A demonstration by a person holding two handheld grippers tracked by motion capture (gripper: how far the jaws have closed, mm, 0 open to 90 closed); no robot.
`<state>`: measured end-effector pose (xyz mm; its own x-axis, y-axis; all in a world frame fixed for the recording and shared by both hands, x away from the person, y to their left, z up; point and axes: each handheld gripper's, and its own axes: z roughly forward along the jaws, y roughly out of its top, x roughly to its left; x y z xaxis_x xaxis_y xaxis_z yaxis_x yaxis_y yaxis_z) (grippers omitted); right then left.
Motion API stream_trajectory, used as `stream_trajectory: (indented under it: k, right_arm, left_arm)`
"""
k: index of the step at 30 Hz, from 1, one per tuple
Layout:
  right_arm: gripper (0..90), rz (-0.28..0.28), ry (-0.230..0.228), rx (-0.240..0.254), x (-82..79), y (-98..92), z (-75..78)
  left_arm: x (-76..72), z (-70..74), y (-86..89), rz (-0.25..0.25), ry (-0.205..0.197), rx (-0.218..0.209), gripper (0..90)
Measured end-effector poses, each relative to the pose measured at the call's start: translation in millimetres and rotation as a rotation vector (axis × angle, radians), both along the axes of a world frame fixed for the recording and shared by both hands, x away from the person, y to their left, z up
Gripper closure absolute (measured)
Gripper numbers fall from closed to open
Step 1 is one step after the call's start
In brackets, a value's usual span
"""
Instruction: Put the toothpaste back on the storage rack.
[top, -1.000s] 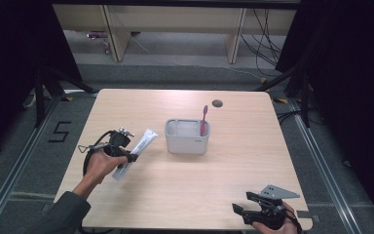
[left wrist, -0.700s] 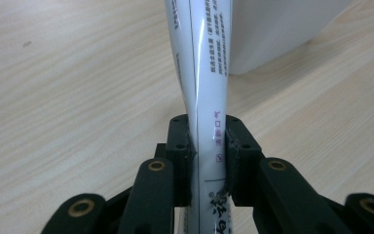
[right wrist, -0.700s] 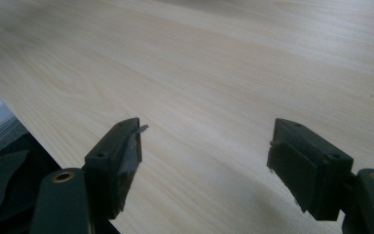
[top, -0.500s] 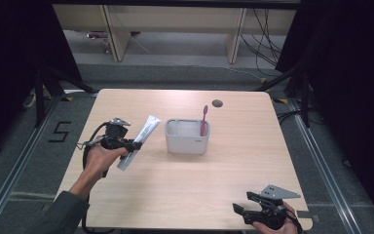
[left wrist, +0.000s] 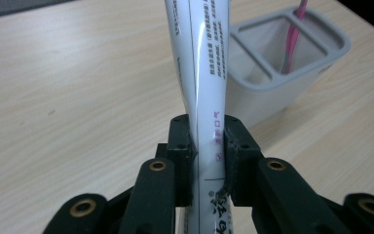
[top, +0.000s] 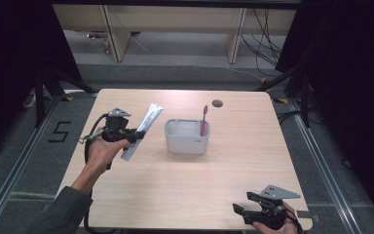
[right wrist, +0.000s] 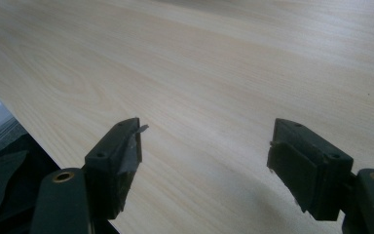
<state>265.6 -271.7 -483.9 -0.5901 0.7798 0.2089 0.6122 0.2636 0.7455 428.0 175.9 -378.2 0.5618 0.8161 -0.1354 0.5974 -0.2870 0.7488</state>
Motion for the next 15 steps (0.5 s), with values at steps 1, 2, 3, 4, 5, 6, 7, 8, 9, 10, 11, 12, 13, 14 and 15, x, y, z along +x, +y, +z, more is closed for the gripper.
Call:
stream_trajectory:
  k: [1,2,3,4,5,6,7,8,9,10,11,12,13,14,15]
  right_arm:
    - [28.0,0.0,0.002,0.003,0.0,0.1,0.4]
    - [28.0,-0.001,0.002,0.005,0.2,0.2,0.4]
    - [28.0,0.0,0.003,0.003,0.2,-0.1,0.1]
    - [28.0,0.0,0.003,0.003,0.1,-0.3,0.0]
    - [28.0,0.001,0.004,0.004,0.0,-0.3,0.1]
    - [28.0,0.001,0.003,0.006,0.1,-0.3,0.4]
    - [28.0,0.0,0.004,0.007,0.1,-0.4,0.6]
    - [28.0,-0.001,0.005,0.008,0.0,-0.5,0.6]
    - [28.0,-0.002,-0.003,0.002,-0.1,-0.9,0.6]
    - [28.0,-0.003,-0.006,0.0,-0.2,-1.1,0.6]
    - [28.0,-0.002,-0.005,-0.003,-0.1,-1.2,1.0]
    - [28.0,-0.001,-0.002,0.003,0.0,-1.0,0.9]
    - [28.0,-0.004,-0.005,-0.001,0.1,-1.4,0.9]
    - [28.0,-0.003,-0.005,0.0,0.0,-1.6,0.8]
    - [28.0,-0.004,-0.006,0.0,-0.1,-1.7,0.9]
  left_arm:
    - [1.3,2.4,-2.1,-0.003,-0.004,-0.009,75.9]
    - [1.9,4.8,-4.9,0.005,-0.016,-0.014,75.9]
    - [3.2,7.8,-7.5,0.002,-0.016,-0.02,75.9]
    - [4.2,10.4,-11.3,0.008,-0.028,-0.043,75.9]
    - [5.4,13.4,-14.7,0.008,-0.043,-0.055,75.9]
    - [6.6,16.6,-17.9,0.006,-0.052,-0.068,75.9]
    - [7.4,19.9,-21.3,0.007,-0.066,-0.078,75.9]
    - [8.3,23.3,-24.8,0.002,-0.076,-0.085,75.9]
    - [9.4,26.5,-28.6,-0.005,-0.086,-0.096,75.9]
    - [10.1,29.7,-32.3,-0.005,-0.099,-0.104,75.9]
    - [11.3,32.5,-36.7,-0.003,-0.109,-0.121,75.9]
    - [12.7,35.8,-40.7,-0.007,-0.12,-0.127,75.9]
    - [14.0,38.0,-44.4,-0.008,-0.129,-0.136,75.9]
    - [15.3,39.2,-47.9,-0.008,-0.13,-0.15,75.9]
    - [17.1,40.8,-51.7,-0.014,-0.134,-0.152,75.9]
